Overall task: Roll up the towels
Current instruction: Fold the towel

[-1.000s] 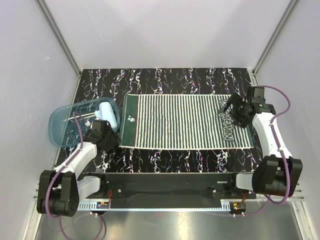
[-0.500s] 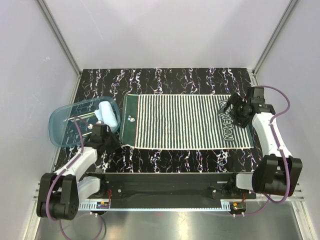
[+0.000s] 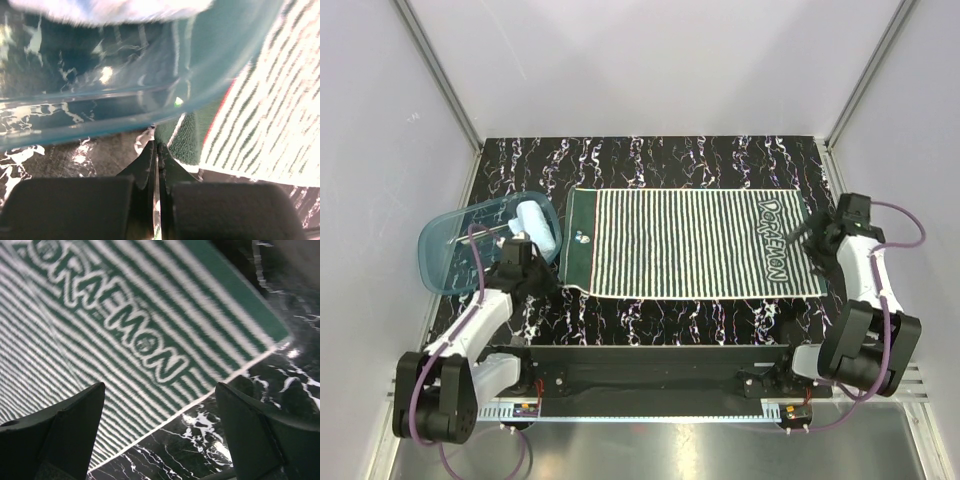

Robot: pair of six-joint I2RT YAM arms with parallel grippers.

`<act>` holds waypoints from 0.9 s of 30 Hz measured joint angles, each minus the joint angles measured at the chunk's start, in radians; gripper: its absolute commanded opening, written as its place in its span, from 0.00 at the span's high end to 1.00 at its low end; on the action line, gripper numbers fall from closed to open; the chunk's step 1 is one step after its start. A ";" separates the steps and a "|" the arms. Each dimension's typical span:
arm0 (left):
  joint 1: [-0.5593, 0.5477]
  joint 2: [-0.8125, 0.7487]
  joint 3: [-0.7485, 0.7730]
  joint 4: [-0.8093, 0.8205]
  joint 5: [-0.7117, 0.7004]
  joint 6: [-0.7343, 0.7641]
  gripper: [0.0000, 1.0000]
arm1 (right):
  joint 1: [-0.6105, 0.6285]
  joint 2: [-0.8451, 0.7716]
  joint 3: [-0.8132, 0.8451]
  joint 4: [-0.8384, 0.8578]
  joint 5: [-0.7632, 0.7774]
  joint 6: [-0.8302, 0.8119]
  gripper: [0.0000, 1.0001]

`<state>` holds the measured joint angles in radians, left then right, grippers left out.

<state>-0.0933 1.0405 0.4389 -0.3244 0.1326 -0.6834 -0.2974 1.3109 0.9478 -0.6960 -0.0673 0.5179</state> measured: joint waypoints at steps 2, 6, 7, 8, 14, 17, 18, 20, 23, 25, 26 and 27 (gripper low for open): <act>0.000 -0.027 0.027 -0.026 0.002 0.016 1.00 | -0.063 0.000 -0.015 0.000 0.008 0.003 0.02; 0.000 -0.086 0.081 -0.071 0.011 0.042 1.00 | -0.117 -0.002 -0.021 0.000 0.052 0.015 0.02; 0.000 -0.096 0.091 -0.080 0.014 0.048 1.00 | -0.120 -0.003 -0.023 0.000 0.064 0.019 0.02; 0.001 -0.104 0.103 -0.093 0.018 0.055 1.00 | -0.123 -0.005 -0.026 0.000 0.076 0.025 0.02; 0.018 -0.105 0.150 -0.126 0.056 0.092 1.00 | -0.138 -0.006 -0.058 -0.007 0.138 0.050 0.04; 0.031 -0.101 0.151 -0.138 0.084 0.104 1.00 | -0.166 0.005 -0.079 -0.003 0.138 0.071 0.08; 0.033 -0.101 0.151 -0.139 0.090 0.105 1.00 | -0.174 0.016 -0.082 -0.002 0.141 0.077 0.09; 0.039 -0.101 0.151 -0.138 0.106 0.108 1.00 | -0.183 0.052 -0.086 0.004 0.154 0.086 0.11; 0.046 -0.101 0.151 -0.137 0.129 0.108 1.00 | -0.190 0.128 -0.098 0.033 0.163 0.095 0.18; 0.055 -0.099 0.151 -0.131 0.145 0.108 1.00 | -0.190 0.171 -0.115 0.053 0.164 0.105 0.20; 0.060 -0.096 0.151 -0.127 0.151 0.108 1.00 | -0.191 0.186 -0.123 0.060 0.164 0.108 0.22; 0.065 -0.092 0.150 -0.123 0.156 0.108 1.00 | -0.192 0.200 -0.128 0.065 0.164 0.111 0.23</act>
<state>-0.0284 0.9482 0.5892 -0.4477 0.2890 -0.5758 -0.4892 1.5108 0.8200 -0.6312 0.0967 0.6285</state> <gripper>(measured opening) 0.012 0.793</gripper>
